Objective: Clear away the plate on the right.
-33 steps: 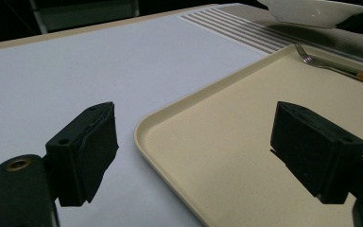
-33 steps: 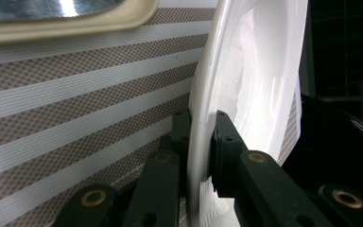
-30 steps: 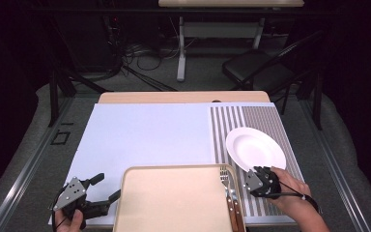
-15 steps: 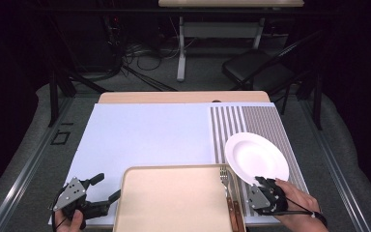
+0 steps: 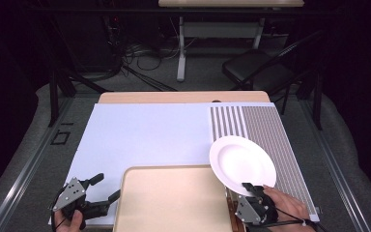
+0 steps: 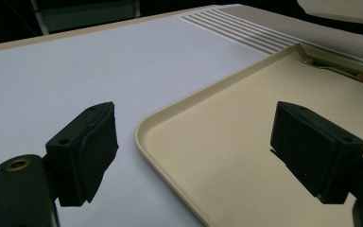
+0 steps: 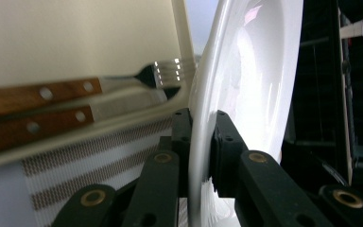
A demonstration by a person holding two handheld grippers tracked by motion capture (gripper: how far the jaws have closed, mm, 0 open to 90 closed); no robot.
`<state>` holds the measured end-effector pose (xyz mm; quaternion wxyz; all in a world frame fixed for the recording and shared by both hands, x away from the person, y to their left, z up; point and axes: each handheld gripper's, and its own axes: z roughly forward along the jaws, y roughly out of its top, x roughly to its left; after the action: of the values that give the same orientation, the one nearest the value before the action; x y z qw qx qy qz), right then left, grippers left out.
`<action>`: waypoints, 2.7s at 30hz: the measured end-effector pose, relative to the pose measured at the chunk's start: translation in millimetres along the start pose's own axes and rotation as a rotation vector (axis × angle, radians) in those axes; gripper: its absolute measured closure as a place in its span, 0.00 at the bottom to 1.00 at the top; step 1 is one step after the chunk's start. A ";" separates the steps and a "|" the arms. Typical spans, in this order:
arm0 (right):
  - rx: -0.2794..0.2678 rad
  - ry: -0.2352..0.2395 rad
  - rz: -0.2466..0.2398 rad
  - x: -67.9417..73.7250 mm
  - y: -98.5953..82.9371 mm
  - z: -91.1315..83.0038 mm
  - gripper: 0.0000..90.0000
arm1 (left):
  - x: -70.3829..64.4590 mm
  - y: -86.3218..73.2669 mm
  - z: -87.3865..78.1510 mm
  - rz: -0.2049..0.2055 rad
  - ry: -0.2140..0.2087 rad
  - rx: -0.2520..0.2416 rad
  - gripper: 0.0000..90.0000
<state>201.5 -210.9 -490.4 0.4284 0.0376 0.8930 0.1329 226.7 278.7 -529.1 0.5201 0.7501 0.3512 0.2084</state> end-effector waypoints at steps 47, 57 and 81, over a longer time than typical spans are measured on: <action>-0.250 0.201 -0.221 69.1 104.2 16.8 0.89 | 1.5 -0.1 0.0 -0.009 0.004 -0.007 0.17; -0.259 0.221 -0.235 76.4 108.2 18.4 0.91 | 1.8 -0.6 0.5 -0.007 -0.001 -0.001 0.17; -0.296 0.307 -0.231 87.4 106.7 20.4 0.85 | 0.2 -0.2 -0.1 0.000 -0.006 0.004 0.17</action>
<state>157.3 -88.2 -539.8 0.3007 -0.1486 0.9169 0.2164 226.7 279.0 -529.3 0.5198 0.7517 0.3502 0.2054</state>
